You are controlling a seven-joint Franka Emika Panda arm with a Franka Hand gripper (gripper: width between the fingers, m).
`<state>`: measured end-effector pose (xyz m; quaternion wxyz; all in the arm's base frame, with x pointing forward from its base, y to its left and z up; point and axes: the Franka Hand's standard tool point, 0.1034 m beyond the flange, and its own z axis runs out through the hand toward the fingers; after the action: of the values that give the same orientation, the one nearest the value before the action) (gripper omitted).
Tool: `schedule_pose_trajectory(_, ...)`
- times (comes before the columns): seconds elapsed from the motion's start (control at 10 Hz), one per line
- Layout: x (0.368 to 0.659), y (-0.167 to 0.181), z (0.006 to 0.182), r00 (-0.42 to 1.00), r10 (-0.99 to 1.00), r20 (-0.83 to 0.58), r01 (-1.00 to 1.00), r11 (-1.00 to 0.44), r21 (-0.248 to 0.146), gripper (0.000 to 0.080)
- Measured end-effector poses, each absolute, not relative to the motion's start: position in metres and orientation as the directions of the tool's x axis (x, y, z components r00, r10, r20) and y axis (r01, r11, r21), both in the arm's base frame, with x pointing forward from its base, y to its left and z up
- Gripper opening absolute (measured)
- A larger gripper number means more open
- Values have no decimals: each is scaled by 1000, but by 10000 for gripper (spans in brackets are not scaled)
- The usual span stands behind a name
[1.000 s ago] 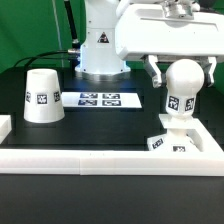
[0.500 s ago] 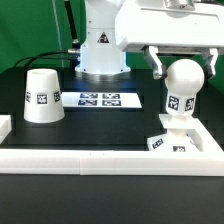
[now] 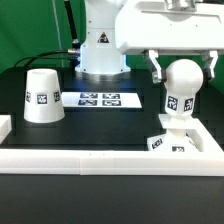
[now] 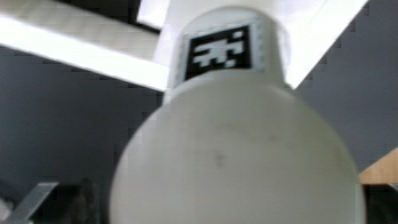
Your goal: Assemble lamp
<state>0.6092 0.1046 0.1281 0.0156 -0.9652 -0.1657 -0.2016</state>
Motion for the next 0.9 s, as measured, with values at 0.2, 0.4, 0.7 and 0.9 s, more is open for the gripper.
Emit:
schedule_pose_trajectory(0.2,604,108,124,910,321,262,334,-943,-4,699)
schedule_pose_trajectory(0.4,591,111,116,937,325,130,332,-942,-40,699)
schedule_pose_trajectory(0.7,595,110,115,943,329,44,332,-941,-63,699)
schedule_pose_trajectory(0.9,597,108,116,943,328,49,331,-942,-61,699)
